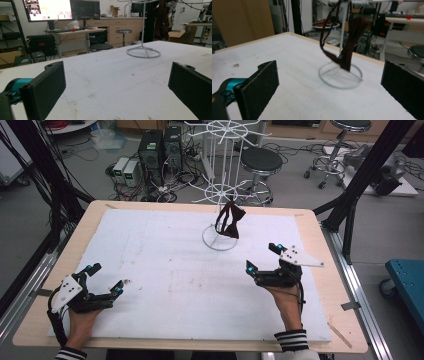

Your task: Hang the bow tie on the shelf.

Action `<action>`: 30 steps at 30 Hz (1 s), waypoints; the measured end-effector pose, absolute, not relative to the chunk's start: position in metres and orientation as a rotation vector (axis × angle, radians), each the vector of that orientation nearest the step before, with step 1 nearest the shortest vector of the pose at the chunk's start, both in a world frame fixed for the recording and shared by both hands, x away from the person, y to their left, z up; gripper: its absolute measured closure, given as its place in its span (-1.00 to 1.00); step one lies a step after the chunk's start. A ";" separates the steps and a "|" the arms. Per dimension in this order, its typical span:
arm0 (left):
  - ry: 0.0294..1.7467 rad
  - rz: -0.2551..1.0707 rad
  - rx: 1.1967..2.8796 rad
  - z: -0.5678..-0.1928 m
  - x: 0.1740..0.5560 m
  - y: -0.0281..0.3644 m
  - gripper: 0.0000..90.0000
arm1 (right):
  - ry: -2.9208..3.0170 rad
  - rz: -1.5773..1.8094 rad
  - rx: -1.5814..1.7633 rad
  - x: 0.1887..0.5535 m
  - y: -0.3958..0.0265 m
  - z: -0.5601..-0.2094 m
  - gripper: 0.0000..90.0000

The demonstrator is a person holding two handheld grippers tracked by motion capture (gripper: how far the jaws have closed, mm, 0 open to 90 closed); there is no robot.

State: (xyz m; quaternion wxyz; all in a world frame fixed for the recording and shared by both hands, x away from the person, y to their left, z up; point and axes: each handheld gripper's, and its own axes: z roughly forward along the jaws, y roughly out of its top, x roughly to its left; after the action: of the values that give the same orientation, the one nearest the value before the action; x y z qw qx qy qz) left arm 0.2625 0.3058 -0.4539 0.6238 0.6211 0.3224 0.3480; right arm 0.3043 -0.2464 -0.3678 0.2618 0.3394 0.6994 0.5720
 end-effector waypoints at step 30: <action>0.742 0.797 1.423 -0.454 0.262 0.306 -0.96 | 1.692 1.628 0.861 0.253 -0.271 -0.452 -0.98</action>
State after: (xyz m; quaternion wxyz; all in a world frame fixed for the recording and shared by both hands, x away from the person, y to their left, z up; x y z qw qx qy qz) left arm 0.2624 0.3061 -0.4539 0.6247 0.6202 0.3232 0.3474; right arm 0.2530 -0.2709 -0.4523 0.3149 0.3269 0.6422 0.6177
